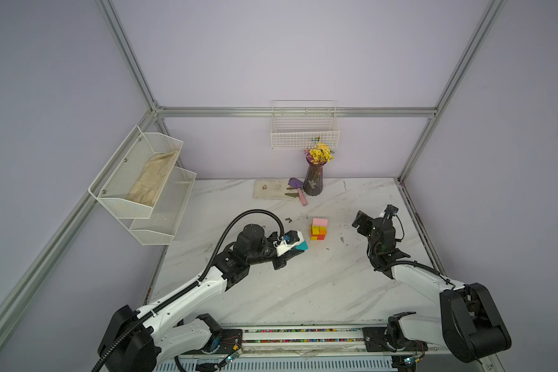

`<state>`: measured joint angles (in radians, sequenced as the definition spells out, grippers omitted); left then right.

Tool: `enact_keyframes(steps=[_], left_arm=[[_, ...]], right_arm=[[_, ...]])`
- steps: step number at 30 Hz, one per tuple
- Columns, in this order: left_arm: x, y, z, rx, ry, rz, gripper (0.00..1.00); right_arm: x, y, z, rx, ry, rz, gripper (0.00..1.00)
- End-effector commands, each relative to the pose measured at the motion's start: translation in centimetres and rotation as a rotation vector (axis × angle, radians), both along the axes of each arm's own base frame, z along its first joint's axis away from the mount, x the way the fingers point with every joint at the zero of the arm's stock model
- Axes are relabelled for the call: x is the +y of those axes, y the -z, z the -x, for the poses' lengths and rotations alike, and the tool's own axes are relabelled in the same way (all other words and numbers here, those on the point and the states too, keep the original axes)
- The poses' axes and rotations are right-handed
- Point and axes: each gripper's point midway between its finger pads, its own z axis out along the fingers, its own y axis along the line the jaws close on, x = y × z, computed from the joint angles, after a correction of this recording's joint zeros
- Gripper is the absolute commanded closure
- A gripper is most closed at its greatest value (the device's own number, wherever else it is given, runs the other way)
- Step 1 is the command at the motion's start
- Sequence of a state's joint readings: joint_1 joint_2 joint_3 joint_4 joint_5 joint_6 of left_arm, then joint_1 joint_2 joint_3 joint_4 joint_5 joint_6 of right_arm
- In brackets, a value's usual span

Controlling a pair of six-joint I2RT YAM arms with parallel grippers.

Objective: Build the wood block tower
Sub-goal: 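Lift and carry the teal block with the left gripper toward the stack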

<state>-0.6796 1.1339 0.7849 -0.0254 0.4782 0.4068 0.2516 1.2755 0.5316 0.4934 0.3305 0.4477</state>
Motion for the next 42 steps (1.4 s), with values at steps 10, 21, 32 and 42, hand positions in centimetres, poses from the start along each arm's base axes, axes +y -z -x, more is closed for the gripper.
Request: enact_keyframes(steps=[10, 21, 32, 42], left_arm=[[-4.9, -3.1, -4.7, -0.031, 0.118, -0.126, 1.00], [-8.2, 0.3, -8.2, 0.104, 0.132, -0.224, 1.00], [-11.0, 3.5, -10.7, 0.154, 0.152, -0.337, 1.00], [-12.1, 6.4, -11.4, 0.147, 0.167, -0.430, 1.00]], right_arm=[[-0.2, -0.9, 0.1, -0.062, 0.001, -0.011, 0.03], [-0.1, -1.0, 0.0, -0.069, -0.003, -0.011, 0.03], [0.0, -1.0, -0.3, -0.072, -0.002, -0.011, 0.03], [0.1, -0.9, -0.3, -0.069, -0.009, -0.007, 0.03]])
